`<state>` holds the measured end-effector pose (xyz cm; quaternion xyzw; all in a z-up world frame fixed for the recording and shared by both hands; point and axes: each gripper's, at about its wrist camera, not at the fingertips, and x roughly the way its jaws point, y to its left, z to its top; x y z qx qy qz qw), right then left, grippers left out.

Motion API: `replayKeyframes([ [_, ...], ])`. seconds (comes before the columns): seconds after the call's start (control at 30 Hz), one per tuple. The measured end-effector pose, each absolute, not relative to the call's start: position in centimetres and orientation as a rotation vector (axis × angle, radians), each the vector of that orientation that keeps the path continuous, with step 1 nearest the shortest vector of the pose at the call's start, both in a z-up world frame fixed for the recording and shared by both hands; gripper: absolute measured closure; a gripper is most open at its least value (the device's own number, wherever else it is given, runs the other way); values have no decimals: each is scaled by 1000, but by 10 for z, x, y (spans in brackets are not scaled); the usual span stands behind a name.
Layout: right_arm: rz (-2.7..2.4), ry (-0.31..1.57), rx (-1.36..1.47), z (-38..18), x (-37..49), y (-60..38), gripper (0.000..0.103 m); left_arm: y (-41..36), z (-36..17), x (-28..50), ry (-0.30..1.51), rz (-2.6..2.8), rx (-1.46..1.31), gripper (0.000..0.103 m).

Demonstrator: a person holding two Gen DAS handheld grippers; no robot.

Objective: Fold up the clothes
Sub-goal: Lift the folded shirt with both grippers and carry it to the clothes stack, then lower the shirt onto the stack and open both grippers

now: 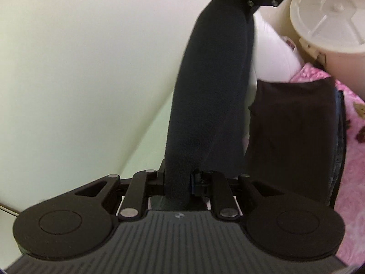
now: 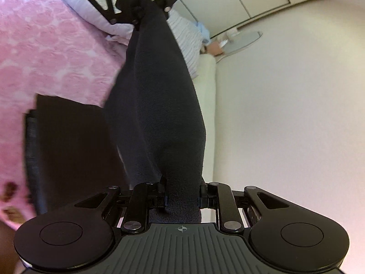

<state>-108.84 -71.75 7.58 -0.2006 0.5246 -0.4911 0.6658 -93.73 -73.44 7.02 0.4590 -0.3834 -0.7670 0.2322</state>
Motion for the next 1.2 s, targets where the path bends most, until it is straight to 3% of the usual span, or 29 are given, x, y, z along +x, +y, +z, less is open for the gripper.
replayKeyframes([
  [0.2, -1013, 1241, -262, -86, -1103, -733, 82, -729, -103, -948, -848, -2134, 1537, 87],
  [0.33, -918, 1310, -344, -146, -1096, -709, 76, -719, -121, -941, -854, -2121, 1540, 82],
  [0.57, -933, 1322, -364, -131, -1104, -697, 73, -703, -147, -928, -872, -2099, 1529, 84],
  [0.7, -969, 1289, -279, -116, -1109, -700, 80, -697, -150, -928, -860, -2093, 1526, 89],
  [0.83, -993, 1276, -287, -101, -1113, -685, 81, -692, -150, -931, -840, -2091, 1525, 89],
  [1.0, -944, 1349, -332, -132, -1107, -675, 79, -686, -150, -934, -814, -2088, 1524, 87],
  [1.2, -965, 1344, -310, -119, -1112, -672, 72, -680, -147, -937, -754, -2073, 1523, 80],
])
